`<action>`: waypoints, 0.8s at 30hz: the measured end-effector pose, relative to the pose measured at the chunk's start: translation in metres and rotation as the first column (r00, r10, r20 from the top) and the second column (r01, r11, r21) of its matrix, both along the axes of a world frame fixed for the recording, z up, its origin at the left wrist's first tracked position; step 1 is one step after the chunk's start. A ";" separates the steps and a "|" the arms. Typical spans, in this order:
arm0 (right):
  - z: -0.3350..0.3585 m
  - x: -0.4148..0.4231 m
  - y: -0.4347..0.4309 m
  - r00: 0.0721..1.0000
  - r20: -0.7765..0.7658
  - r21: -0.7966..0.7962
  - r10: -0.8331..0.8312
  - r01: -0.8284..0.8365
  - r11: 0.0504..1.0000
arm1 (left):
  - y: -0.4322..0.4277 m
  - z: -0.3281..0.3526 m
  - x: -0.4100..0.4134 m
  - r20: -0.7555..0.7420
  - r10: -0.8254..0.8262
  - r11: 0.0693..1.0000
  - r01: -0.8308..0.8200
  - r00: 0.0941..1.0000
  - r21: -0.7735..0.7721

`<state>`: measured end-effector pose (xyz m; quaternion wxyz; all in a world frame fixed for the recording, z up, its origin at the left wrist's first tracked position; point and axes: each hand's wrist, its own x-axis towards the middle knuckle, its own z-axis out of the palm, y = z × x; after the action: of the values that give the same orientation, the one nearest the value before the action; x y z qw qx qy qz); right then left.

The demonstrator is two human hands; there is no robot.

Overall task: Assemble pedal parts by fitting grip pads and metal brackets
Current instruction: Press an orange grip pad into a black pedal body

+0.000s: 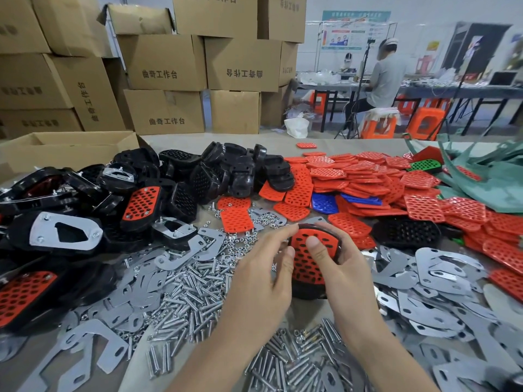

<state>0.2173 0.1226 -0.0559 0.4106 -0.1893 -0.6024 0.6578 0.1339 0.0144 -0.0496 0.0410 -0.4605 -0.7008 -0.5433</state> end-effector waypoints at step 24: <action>-0.012 0.001 -0.007 0.981 0.190 0.312 -0.036 -0.025 0.950 | 0.000 0.006 0.001 0.099 0.118 0.993 -0.114 0.988 -0.045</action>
<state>0.2181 0.1160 -0.0675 0.3768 -0.1865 -0.7354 0.5314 0.1352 0.0144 -0.0433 0.0279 -0.3917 -0.7379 -0.5490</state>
